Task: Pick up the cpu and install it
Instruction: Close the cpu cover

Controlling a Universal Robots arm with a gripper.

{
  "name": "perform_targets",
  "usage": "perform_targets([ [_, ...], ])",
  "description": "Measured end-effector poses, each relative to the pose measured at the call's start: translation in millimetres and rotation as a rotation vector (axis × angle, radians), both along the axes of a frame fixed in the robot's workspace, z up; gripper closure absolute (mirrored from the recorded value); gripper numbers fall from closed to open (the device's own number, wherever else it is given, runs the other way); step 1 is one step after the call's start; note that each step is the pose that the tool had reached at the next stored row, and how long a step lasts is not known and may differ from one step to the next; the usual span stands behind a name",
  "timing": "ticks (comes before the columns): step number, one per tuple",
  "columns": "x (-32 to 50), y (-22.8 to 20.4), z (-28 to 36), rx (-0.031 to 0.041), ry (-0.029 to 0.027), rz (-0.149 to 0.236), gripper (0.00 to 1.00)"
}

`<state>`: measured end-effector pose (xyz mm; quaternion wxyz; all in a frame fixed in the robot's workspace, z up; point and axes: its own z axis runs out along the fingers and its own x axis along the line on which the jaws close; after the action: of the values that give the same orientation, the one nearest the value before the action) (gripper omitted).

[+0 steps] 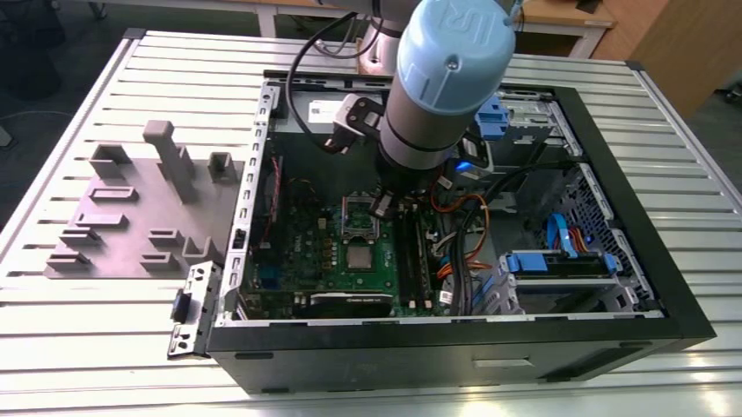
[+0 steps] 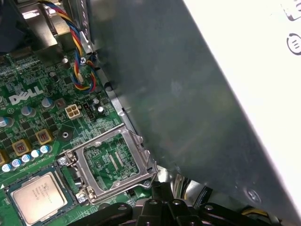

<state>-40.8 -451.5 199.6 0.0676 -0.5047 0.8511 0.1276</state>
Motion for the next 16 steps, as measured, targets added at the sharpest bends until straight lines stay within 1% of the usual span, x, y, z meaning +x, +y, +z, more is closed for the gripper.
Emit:
perform_targets([
  [2, -0.1, 0.0, 0.0, -0.0001, 0.0015, 0.0, 0.89],
  [4, -0.2, 0.1, -0.1, 0.0001, 0.0046, 0.0, 0.89],
  [7, -0.2, 0.3, 0.1, 0.0, 0.0105, 0.0, 0.89],
  [10, -0.2, 0.4, 0.9, -0.0001, 0.0176, 0.0, 0.89],
  [12, -0.2, 0.4, 3.2, -0.0001, 0.0199, 0.0, 0.89],
  [14, -0.2, 0.4, 4.1, -0.0005, 0.0208, 0.0, 0.89],
  [15, -0.1, 0.5, 4.1, -0.0029, 0.0208, 0.0, 0.89],
  [16, -0.1, 0.4, 4.2, -0.0081, 0.021, 0.0, 0.89],
])
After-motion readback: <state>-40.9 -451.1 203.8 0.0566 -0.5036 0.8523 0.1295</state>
